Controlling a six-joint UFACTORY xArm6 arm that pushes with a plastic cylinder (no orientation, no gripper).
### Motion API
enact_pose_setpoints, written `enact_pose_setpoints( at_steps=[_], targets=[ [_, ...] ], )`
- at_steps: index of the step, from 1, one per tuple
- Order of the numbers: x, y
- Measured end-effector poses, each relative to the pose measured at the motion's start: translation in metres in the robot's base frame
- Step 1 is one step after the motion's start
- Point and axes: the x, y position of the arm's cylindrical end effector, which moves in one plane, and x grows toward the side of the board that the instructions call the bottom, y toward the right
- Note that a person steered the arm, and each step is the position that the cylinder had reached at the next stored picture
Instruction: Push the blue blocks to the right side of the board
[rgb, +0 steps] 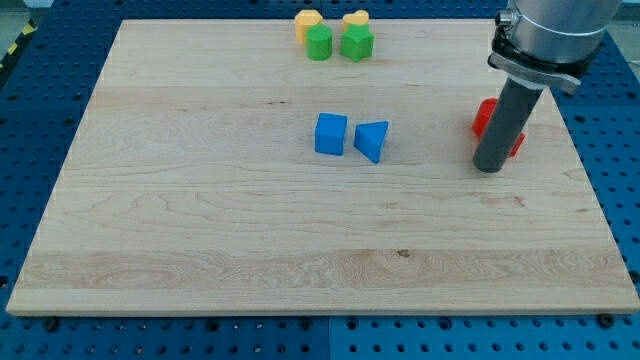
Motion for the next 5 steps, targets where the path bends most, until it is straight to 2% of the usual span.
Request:
enact_pose_setpoints(
  at_steps=[1,2,3,4,5],
  targets=[
    [0.027,-0.013],
    [0.047,-0.078],
    [0.039,-0.173],
    [-0.017,-0.261],
    [-0.056,-0.275]
  ],
)
